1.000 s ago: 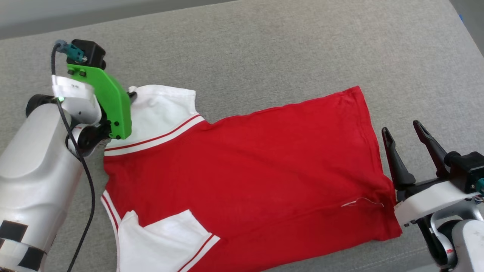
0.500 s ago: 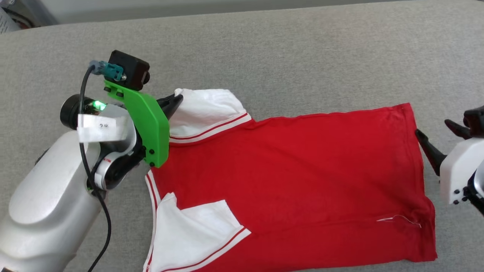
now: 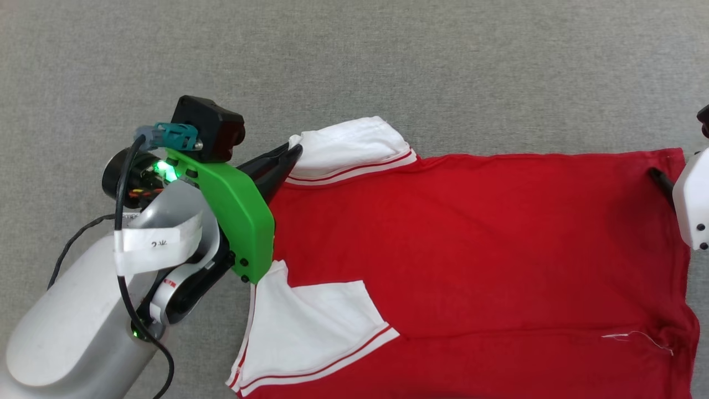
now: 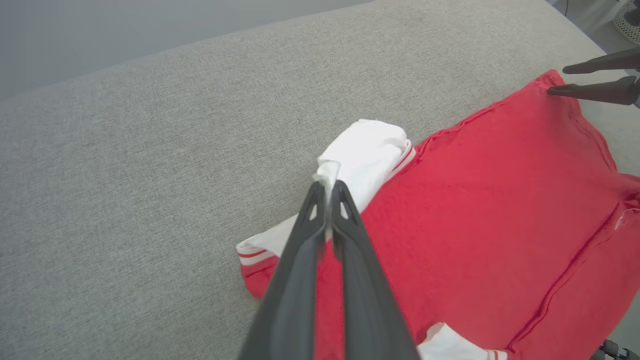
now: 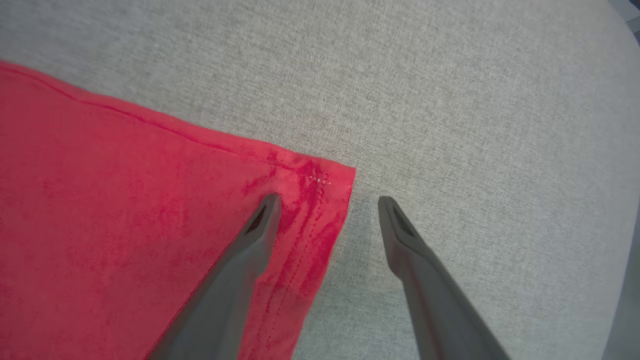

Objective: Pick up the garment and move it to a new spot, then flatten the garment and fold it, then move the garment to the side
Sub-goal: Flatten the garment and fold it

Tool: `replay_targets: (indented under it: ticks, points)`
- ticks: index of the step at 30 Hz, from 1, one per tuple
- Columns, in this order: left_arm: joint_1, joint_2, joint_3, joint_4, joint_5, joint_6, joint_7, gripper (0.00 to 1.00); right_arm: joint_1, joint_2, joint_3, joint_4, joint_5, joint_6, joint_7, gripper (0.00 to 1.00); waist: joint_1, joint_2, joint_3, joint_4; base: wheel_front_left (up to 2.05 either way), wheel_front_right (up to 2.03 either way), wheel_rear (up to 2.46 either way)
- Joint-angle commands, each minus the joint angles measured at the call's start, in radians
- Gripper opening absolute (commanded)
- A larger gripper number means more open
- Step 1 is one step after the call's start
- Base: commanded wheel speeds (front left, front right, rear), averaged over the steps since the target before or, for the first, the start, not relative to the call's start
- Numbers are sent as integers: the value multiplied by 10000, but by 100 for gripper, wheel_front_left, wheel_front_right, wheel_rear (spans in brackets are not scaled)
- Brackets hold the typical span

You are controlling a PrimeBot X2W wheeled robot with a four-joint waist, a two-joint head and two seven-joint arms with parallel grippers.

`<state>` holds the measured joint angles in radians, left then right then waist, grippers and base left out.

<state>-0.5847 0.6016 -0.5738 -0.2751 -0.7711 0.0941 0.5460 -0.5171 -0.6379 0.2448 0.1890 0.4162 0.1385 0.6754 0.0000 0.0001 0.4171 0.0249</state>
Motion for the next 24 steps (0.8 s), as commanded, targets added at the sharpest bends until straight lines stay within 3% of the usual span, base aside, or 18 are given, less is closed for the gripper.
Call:
replay_targets:
  ticks: [1,6,7,8,9,10,16,24]
  points:
    - [153,-18,-4,-100,152,89,-75,0,-256,-82,154,236,-104,-78,-81,100,0,-1,328,357,0,0,0]
    - [215,-78,-44,-197,181,101,-207,0,-379,-52,600,949,-32,-78,-48,100,0,-1,399,511,0,0,0]
    - [224,-65,-39,-169,198,94,-245,0,-360,-61,726,1070,23,-78,11,95,0,-1,396,529,0,0,0]
    - [230,-56,-38,-143,215,89,-275,0,-343,-64,818,1148,77,-78,40,59,0,-1,389,538,0,0,0]
    - [239,-54,-42,-108,227,80,-311,0,-319,-61,964,1214,168,-78,37,16,0,-1,372,546,0,0,0]
    - [250,-63,-44,-80,226,76,-339,0,-290,-77,1100,1261,247,-78,42,0,0,-1,352,549,0,0,0]
    - [452,-57,-11,194,163,66,-561,0,-297,-159,1285,1554,531,-78,-309,0,0,-1,97,467,0,0,0]
    - [905,-100,137,682,-9,97,-1075,0,-451,-63,927,1587,294,-78,-2345,0,0,-1,-678,332,0,0,0]
